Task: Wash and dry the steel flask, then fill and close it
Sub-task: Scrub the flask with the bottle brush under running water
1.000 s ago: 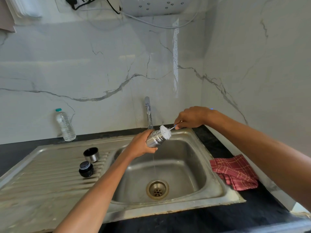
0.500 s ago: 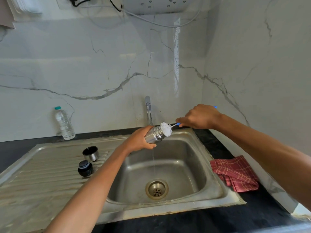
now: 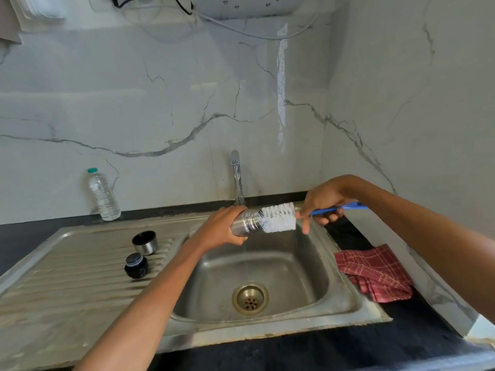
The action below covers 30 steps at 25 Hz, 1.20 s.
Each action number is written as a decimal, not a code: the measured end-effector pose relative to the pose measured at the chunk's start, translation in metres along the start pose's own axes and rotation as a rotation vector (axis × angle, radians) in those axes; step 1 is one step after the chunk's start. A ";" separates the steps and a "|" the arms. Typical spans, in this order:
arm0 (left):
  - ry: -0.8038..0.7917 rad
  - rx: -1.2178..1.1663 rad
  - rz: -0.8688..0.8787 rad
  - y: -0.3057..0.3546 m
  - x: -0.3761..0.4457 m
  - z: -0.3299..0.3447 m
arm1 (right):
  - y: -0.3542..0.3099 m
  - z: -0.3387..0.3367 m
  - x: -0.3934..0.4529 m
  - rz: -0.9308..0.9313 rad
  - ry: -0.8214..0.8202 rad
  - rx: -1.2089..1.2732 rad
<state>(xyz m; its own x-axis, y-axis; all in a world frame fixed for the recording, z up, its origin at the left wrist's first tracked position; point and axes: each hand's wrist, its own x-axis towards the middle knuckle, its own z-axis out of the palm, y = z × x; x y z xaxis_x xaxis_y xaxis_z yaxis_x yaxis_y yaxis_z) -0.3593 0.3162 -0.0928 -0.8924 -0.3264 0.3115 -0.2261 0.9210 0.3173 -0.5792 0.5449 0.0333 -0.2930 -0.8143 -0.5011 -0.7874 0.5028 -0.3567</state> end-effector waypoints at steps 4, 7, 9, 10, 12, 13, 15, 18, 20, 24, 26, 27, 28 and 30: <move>0.012 -0.032 -0.016 -0.014 -0.001 -0.001 | 0.009 0.005 0.007 -0.148 0.021 0.120; 0.026 -0.156 -0.069 -0.027 -0.010 -0.001 | 0.009 0.014 0.007 -0.358 0.460 -0.455; 0.025 -0.206 -0.089 -0.031 -0.014 -0.004 | 0.020 0.015 0.004 -0.417 0.797 -0.977; 0.023 -0.217 -0.095 -0.030 -0.014 -0.006 | 0.028 0.015 0.002 -0.483 0.938 -1.168; 0.018 -0.223 -0.095 -0.025 -0.011 -0.012 | 0.042 0.016 0.000 -0.584 1.089 -1.268; 0.018 -0.225 -0.094 -0.023 -0.009 -0.015 | 0.043 0.016 -0.001 -0.595 1.107 -1.267; 0.042 -0.212 -0.074 -0.019 -0.007 -0.017 | 0.037 0.018 -0.003 -0.511 1.002 -1.013; 0.145 -0.067 -0.040 -0.018 -0.006 -0.020 | 0.020 0.000 -0.017 -0.156 0.343 -0.064; 0.202 0.035 -0.019 -0.023 -0.007 -0.025 | 0.014 -0.011 -0.025 -0.086 0.025 0.265; 0.207 0.020 -0.071 -0.036 -0.007 -0.044 | 0.003 -0.014 -0.021 -0.202 0.175 0.165; 0.198 -0.017 -0.112 -0.041 -0.009 -0.055 | -0.007 -0.016 -0.013 -0.334 0.392 0.005; 0.187 -0.028 -0.118 -0.044 -0.011 -0.060 | -0.013 -0.017 -0.012 -0.377 0.492 -0.120; 0.182 -0.035 -0.114 -0.046 -0.012 -0.067 | -0.017 -0.016 -0.012 -0.401 0.593 -0.276; 0.175 -0.048 -0.110 -0.049 -0.015 -0.079 | -0.021 -0.013 -0.013 -0.444 0.828 -0.694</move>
<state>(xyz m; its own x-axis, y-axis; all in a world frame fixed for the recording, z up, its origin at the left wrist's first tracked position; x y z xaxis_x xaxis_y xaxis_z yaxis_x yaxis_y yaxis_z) -0.3036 0.2597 -0.0423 -0.7813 -0.4601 0.4217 -0.2956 0.8679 0.3993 -0.5657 0.5410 0.0571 0.0200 -0.9478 0.3182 -0.9620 0.0685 0.2644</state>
